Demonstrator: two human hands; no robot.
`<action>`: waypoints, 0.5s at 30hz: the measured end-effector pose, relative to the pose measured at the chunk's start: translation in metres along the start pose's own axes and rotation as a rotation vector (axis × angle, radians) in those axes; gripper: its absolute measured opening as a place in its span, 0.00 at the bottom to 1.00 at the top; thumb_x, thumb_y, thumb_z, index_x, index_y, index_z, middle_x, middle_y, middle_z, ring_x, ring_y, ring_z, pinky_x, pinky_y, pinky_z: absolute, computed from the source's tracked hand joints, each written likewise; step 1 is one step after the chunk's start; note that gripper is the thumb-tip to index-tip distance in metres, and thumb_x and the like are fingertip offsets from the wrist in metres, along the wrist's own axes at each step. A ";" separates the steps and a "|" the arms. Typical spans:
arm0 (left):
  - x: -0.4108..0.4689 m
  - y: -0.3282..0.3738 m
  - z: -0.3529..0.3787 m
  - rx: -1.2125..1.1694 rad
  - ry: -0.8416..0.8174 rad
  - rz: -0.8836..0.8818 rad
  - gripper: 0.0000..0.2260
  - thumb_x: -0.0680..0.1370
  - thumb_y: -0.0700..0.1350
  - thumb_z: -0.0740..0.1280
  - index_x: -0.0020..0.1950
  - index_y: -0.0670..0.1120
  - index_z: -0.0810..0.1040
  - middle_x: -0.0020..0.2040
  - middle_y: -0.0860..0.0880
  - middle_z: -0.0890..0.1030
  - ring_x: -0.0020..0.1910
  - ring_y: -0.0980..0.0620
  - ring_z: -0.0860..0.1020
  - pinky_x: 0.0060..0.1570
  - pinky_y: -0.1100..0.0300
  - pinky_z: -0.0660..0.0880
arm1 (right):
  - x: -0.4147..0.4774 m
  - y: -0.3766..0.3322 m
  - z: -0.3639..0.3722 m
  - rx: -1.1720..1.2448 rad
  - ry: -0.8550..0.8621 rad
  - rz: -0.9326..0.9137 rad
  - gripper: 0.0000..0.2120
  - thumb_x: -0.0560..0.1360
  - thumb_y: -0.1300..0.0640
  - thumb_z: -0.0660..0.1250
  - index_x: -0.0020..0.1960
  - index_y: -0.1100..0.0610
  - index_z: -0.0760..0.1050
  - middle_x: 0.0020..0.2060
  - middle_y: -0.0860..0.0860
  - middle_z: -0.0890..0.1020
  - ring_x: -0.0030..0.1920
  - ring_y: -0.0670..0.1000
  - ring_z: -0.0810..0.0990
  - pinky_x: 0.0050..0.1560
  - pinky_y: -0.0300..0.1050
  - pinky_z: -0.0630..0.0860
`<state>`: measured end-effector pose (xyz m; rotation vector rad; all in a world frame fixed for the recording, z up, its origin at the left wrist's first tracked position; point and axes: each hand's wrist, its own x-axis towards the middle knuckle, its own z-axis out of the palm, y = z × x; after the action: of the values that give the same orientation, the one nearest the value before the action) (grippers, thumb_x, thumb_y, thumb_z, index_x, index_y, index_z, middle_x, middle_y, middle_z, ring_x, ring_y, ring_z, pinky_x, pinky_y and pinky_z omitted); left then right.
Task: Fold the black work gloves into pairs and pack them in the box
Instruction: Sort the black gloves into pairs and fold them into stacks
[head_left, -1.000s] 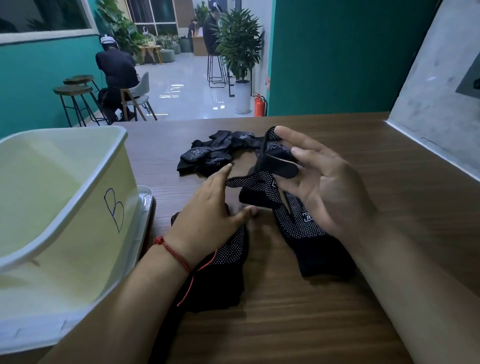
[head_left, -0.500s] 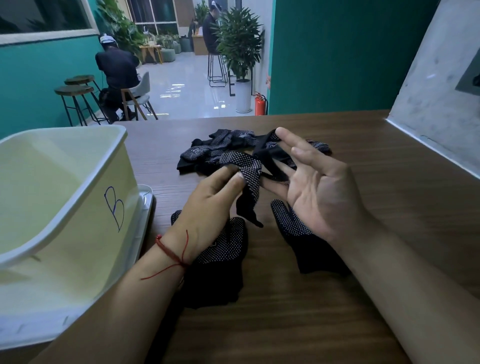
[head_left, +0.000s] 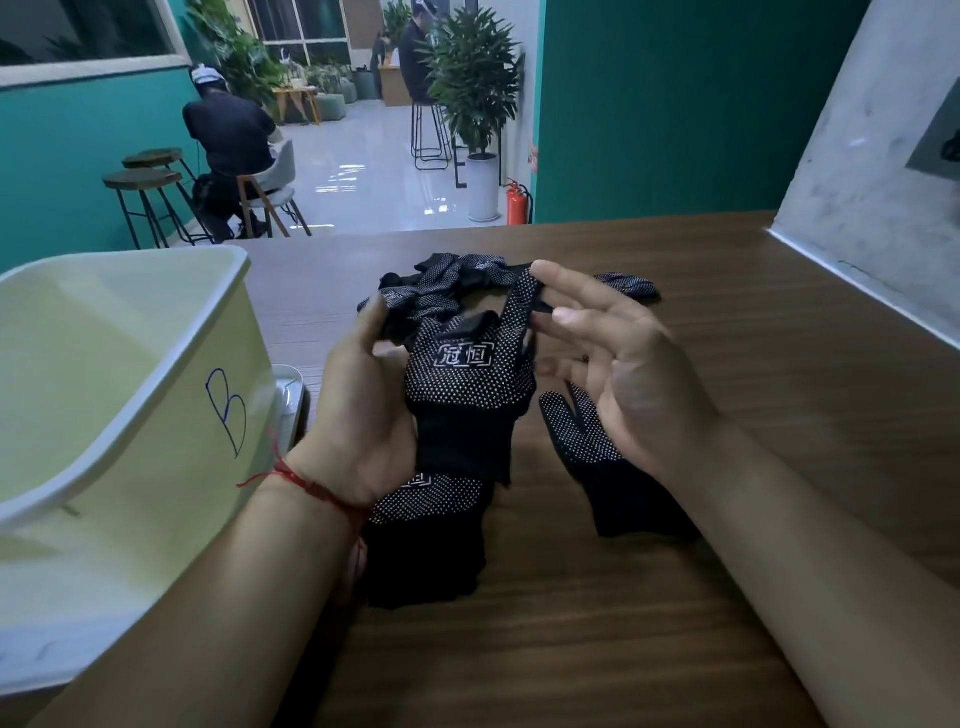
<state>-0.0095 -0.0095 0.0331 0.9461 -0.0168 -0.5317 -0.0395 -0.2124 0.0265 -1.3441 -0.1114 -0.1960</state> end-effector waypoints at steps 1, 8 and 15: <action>-0.001 0.001 -0.002 -0.006 -0.018 -0.012 0.34 0.83 0.66 0.56 0.71 0.38 0.79 0.67 0.35 0.82 0.60 0.37 0.84 0.56 0.42 0.83 | 0.001 0.002 0.001 -0.002 -0.016 0.008 0.23 0.80 0.60 0.66 0.73 0.49 0.79 0.73 0.51 0.79 0.70 0.51 0.81 0.59 0.45 0.81; -0.001 0.017 -0.010 -0.098 0.069 -0.066 0.30 0.85 0.56 0.54 0.76 0.34 0.72 0.70 0.32 0.78 0.66 0.35 0.81 0.65 0.36 0.77 | -0.006 0.016 0.005 -0.882 0.005 -0.416 0.34 0.75 0.66 0.70 0.77 0.42 0.73 0.78 0.41 0.70 0.78 0.44 0.68 0.78 0.50 0.69; -0.010 0.019 -0.005 -0.149 0.044 -0.076 0.32 0.86 0.58 0.52 0.69 0.31 0.75 0.63 0.32 0.82 0.50 0.37 0.87 0.49 0.40 0.84 | -0.011 0.026 0.013 -1.085 -0.188 -0.829 0.14 0.79 0.62 0.73 0.63 0.52 0.86 0.65 0.46 0.83 0.71 0.52 0.77 0.71 0.58 0.73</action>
<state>-0.0085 0.0074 0.0467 0.8152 0.0981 -0.5745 -0.0449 -0.1933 0.0026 -2.3323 -0.8154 -0.9228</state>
